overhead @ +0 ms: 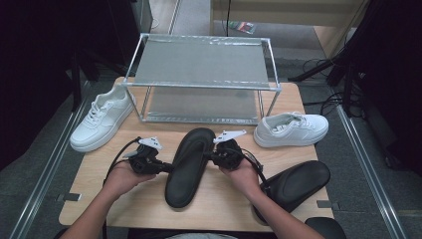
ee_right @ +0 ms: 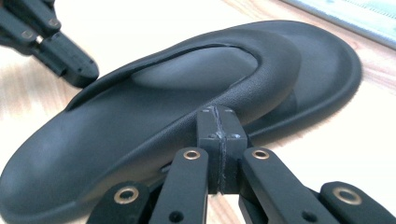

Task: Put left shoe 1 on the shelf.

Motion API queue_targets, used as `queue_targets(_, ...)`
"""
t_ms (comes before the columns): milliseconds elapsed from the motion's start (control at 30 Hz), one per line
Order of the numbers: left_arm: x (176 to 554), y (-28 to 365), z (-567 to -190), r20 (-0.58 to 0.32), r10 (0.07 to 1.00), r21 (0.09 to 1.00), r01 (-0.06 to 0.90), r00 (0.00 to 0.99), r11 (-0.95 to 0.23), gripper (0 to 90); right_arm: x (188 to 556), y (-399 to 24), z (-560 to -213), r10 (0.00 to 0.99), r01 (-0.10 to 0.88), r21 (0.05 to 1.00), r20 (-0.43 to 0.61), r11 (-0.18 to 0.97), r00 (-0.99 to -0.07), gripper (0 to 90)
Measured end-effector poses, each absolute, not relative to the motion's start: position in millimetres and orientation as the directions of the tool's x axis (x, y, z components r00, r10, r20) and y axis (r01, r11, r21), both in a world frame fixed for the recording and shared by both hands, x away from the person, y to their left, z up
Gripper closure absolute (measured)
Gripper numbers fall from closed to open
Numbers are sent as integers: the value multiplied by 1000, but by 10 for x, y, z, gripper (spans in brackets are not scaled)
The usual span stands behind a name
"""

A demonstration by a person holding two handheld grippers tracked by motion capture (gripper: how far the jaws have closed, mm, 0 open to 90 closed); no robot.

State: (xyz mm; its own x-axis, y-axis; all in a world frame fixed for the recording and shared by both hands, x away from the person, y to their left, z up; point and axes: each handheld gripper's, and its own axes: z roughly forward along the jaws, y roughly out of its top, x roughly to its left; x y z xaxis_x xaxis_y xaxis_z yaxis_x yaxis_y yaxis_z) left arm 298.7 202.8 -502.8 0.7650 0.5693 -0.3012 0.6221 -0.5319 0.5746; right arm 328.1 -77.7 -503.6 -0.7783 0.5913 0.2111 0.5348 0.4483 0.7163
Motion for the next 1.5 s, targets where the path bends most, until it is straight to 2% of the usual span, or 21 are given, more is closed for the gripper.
queue_targets(233,2958,1927,-5036,-314,543,577,611,779,-542,900,3324,-806,-5032,612,543,720,207,433,-763,900)
queue_targets(433,2900,1783,-5019,-280,529,578,580,801,-573,899,3350,-827,-5020,629,551,717,203,426,-750,900)
queue_targets(833,2956,1539,-5032,-332,468,610,565,819,-556,897,3425,-893,-5009,676,560,722,174,407,-716,890)
queue_targets(900,2958,1571,-4993,-319,477,615,562,819,-553,861,3421,-926,-4990,680,563,721,176,404,-712,860)
queue_targets(1000,2962,1610,-4945,-314,494,627,568,811,-533,756,3404,-947,-4954,677,560,730,183,392,-713,835)
queue_targets(1100,2999,1684,-4836,-298,519,648,569,801,-506,629,3357,-980,-4891,668,552,750,201,366,-716,752)
queue_targets(1167,3012,1706,-4813,-297,525,653,571,797,-497,570,3341,-987,-4882,666,549,753,202,363,-718,733)
queue_targets(1200,3024,1730,-4794,-299,529,658,573,794,-489,570,3323,-991,-4876,664,548,755,204,361,-719,710)
queue_targets(1233,3052,1774,-4775,-308,530,663,578,790,-476,520,3284,-993,-4878,654,542,758,206,364,-728,703)
queue_targets(1400,3136,1851,-4758,-332,553,652,610,764,-451,527,3193,-987,-4899,639,519,767,190,377,-745,702)
queue_targets(1500,3204,1894,-4710,-328,554,658,605,766,-447,533,3135,-999,-4918,643,521,771,194,367,-741,656)
